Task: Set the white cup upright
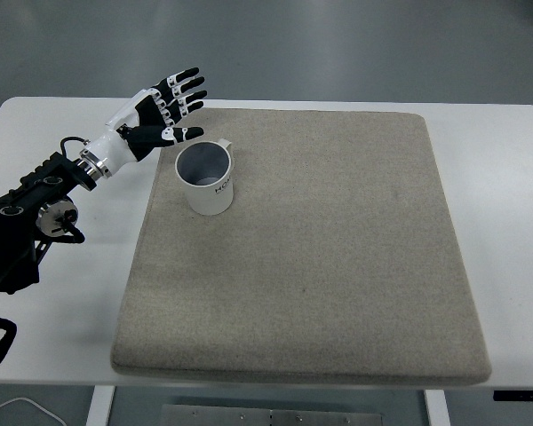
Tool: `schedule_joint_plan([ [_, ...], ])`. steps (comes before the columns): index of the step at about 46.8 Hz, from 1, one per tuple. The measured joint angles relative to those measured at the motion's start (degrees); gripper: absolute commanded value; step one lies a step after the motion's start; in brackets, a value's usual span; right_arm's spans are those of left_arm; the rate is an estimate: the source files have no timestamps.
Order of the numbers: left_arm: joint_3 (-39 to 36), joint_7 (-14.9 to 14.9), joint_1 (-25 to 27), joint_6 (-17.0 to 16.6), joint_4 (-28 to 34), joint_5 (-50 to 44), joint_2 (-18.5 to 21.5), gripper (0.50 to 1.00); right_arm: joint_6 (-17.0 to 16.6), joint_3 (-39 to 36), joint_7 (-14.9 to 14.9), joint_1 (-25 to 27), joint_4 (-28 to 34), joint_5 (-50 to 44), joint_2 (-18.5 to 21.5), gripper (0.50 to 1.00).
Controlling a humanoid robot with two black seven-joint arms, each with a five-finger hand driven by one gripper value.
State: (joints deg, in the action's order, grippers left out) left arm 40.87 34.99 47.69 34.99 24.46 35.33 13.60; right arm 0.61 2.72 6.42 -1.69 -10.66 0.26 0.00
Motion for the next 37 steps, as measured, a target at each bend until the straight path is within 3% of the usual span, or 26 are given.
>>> schedule_joint_plan([
  [21, -0.96, 0.03, 3.58, -0.25, -0.46, -9.24, -0.10, 0.996, 0.00, 0.00, 0.00, 0.02, 0.03, 0.00, 0.00, 0.930],
  [32, -0.95, 0.03, 4.31, -4.31, -0.74, -14.35, -0.15, 0.996, 0.00, 0.00, 0.00, 0.02, 0.01, 0.00, 0.00, 0.930],
  [37, -0.58, 0.02, 5.07, -7.95, -0.74, -17.99, -0.62, 0.996, 0.00, 0.00, 0.00, 0.02, -0.02, 0.00, 0.00, 0.930],
])
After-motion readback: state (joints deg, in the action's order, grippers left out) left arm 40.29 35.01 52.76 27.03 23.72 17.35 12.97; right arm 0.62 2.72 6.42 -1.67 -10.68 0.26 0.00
